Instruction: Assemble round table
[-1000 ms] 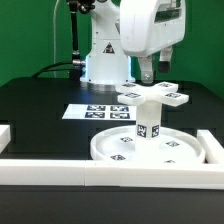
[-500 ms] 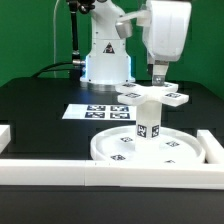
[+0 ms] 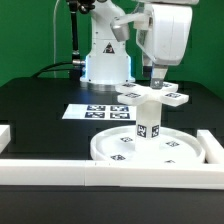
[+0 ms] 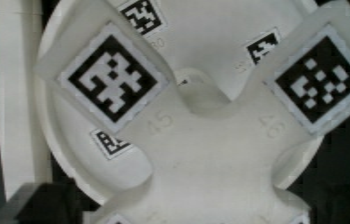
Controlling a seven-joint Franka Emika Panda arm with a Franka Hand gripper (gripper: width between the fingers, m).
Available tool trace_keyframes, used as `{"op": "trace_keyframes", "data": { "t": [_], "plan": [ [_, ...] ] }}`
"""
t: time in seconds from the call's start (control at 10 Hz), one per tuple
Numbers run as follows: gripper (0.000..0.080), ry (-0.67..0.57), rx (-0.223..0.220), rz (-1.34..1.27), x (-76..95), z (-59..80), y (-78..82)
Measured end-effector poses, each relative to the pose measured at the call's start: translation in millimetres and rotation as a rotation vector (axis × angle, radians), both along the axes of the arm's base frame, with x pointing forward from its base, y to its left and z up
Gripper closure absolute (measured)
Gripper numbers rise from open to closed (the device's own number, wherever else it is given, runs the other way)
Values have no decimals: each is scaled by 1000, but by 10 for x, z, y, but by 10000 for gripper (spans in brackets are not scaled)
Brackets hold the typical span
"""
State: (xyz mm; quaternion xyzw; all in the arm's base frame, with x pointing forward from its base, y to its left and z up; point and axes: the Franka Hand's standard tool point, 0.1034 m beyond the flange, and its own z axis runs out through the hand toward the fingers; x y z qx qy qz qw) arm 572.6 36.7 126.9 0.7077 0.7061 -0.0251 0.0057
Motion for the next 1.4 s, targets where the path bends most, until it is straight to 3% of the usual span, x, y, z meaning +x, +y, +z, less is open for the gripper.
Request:
{"op": "trace_keyframes", "data": {
  "t": [1.3,1.4],
  "plan": [
    [151,31,-6,-40,-62,-193,-30],
    [177,31,-6,-40,-62,-194,-35]
  ]
}}
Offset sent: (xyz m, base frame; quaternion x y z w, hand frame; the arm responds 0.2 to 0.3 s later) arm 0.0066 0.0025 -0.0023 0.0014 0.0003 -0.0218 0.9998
